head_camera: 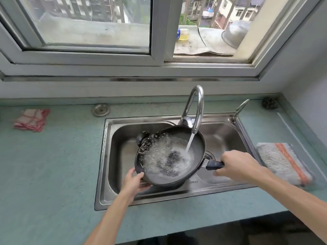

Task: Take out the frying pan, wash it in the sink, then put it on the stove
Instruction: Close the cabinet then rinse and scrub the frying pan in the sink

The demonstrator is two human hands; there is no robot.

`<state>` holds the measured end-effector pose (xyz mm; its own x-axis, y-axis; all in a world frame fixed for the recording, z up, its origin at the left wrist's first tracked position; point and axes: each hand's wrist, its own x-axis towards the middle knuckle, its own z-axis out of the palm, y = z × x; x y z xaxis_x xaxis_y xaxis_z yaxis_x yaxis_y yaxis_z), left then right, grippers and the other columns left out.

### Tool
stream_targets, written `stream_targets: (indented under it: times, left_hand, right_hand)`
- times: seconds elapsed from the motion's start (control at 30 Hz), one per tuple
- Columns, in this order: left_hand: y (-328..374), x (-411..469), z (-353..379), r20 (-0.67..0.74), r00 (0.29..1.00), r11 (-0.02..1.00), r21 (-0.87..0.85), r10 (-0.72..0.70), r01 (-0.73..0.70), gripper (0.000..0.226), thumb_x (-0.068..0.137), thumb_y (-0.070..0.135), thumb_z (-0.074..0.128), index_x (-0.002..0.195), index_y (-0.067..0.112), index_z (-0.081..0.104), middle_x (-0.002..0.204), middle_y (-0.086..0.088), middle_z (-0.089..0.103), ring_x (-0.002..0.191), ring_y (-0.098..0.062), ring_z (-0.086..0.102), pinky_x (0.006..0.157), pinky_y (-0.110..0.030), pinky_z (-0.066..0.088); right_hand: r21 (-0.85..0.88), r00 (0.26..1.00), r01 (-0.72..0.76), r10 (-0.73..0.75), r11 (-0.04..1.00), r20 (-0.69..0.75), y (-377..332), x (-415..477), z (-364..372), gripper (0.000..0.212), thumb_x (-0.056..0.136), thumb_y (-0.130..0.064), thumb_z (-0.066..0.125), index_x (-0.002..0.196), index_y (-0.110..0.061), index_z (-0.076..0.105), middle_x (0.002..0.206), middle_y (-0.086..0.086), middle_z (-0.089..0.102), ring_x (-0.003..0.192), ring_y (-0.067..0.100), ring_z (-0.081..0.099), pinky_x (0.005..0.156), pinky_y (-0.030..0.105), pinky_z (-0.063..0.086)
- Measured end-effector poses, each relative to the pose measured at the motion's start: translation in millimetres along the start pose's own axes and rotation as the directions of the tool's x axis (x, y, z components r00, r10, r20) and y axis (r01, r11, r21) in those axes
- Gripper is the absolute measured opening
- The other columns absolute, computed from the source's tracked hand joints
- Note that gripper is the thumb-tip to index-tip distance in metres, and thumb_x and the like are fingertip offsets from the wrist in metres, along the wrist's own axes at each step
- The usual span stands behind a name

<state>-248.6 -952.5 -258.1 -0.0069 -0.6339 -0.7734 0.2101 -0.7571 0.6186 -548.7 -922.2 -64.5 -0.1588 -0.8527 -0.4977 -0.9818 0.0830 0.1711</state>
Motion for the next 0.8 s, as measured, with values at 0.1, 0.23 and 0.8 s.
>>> stream_targets:
  times: [0.1,0.23,0.8]
  left_hand:
    - [-11,6,-2,0.035,0.999,1.0,-0.012,-0.025,0.025,0.045,0.098,-0.003,0.048,0.141,0.01,0.042,0.096,-0.019,0.067,0.068,-0.033,0.07,0.048,-0.035,0.059]
    - [-18,8,-2,0.051,0.996,0.996,-0.046,-0.07,0.073,0.042,0.099,-0.003,0.046,0.138,0.009,0.043,0.101,-0.017,0.064,0.076,-0.037,0.067,0.049,-0.037,0.06]
    - [-28,37,-10,0.047,0.995,0.986,0.151,-0.085,0.077,0.031,0.086,-0.009,0.051,0.111,0.006,0.06,0.11,-0.02,0.065,0.093,-0.04,0.066,0.066,-0.058,0.06]
  right_hand:
    - [-0.025,1.0,-0.014,0.014,1.0,0.004,-9,-4,-7,0.036,0.079,-0.054,0.064,0.074,-0.02,0.052,0.074,-0.001,0.055,0.072,0.027,0.052,0.063,0.032,0.039]
    - [-0.043,1.0,-0.029,0.029,0.999,0.004,-19,-10,-10,0.036,0.079,-0.054,0.065,0.075,-0.02,0.053,0.075,-0.001,0.055,0.073,0.027,0.052,0.065,0.031,0.04]
    - [-0.086,0.996,-0.013,0.02,0.996,0.086,-78,-38,-42,0.042,0.09,-0.042,0.057,0.058,-0.023,0.038,0.063,-0.009,0.044,0.078,0.022,0.052,0.065,0.028,0.038]
